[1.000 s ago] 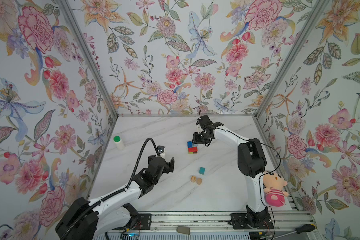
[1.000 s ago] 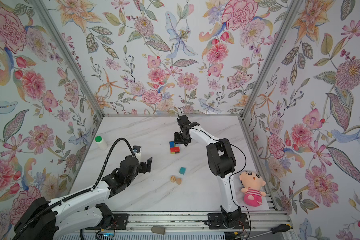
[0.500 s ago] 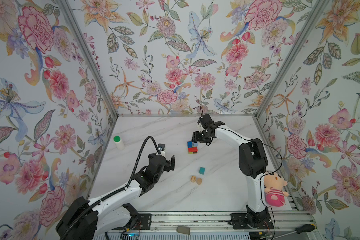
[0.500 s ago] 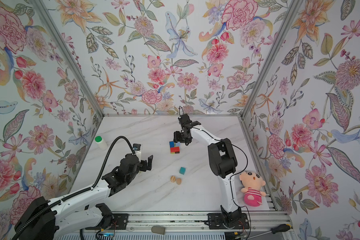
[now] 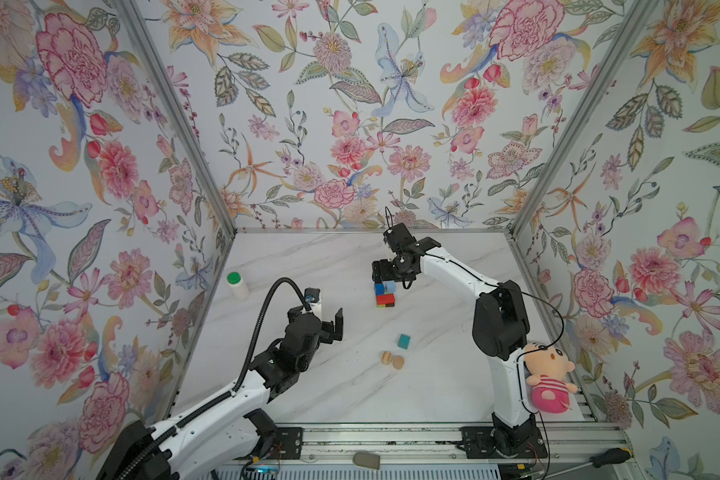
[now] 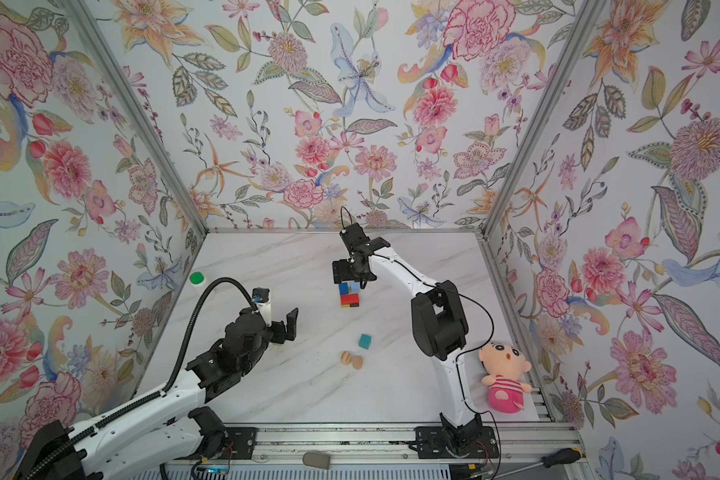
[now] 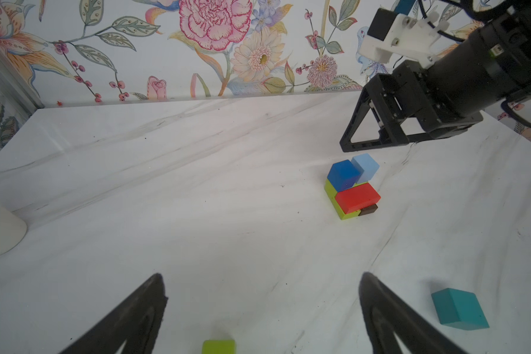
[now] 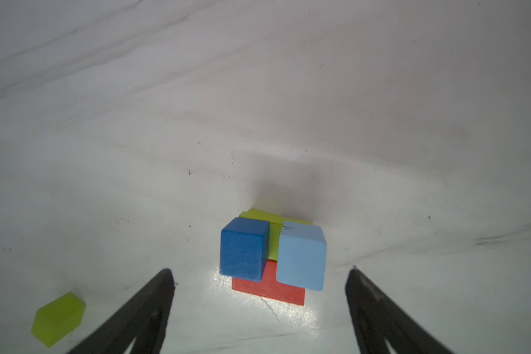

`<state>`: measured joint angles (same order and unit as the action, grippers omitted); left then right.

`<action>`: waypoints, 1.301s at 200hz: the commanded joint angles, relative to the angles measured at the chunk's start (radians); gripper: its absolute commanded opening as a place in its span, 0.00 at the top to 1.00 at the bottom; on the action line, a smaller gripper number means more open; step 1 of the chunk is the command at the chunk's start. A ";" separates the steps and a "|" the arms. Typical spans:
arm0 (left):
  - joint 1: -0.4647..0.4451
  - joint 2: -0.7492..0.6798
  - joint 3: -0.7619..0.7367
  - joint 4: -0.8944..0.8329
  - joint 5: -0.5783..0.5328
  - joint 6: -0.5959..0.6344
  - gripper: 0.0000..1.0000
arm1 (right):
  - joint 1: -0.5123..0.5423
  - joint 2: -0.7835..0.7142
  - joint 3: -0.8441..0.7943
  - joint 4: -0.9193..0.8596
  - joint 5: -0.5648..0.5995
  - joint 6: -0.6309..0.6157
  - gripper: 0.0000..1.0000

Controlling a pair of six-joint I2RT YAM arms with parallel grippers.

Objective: Build the wood block tower

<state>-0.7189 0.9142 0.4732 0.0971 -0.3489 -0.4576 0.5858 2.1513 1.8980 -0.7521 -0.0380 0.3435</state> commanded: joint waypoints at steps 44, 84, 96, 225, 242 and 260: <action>0.014 -0.070 -0.047 -0.058 -0.048 -0.007 0.01 | 0.012 0.087 0.054 -0.093 0.065 -0.006 0.08; 0.018 -0.067 -0.052 -0.054 -0.048 0.000 0.01 | 0.016 0.114 0.072 -0.099 0.059 -0.005 0.08; 0.022 -0.065 -0.054 -0.051 -0.047 0.002 0.01 | 0.017 0.119 0.076 -0.099 0.061 -0.005 0.08; 0.044 -0.066 -0.075 -0.036 -0.030 0.006 0.01 | 0.022 0.163 0.116 -0.116 0.049 -0.008 0.35; 0.044 -0.066 -0.078 -0.036 -0.029 0.005 0.01 | 0.023 0.163 0.116 -0.118 0.051 -0.007 0.38; 0.045 -0.069 -0.079 -0.035 -0.027 0.005 0.01 | 0.023 0.164 0.118 -0.117 0.050 -0.009 0.40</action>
<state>-0.6868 0.8562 0.4118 0.0532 -0.3737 -0.4591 0.6010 2.3024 1.9938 -0.8448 0.0090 0.3393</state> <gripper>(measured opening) 0.993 0.625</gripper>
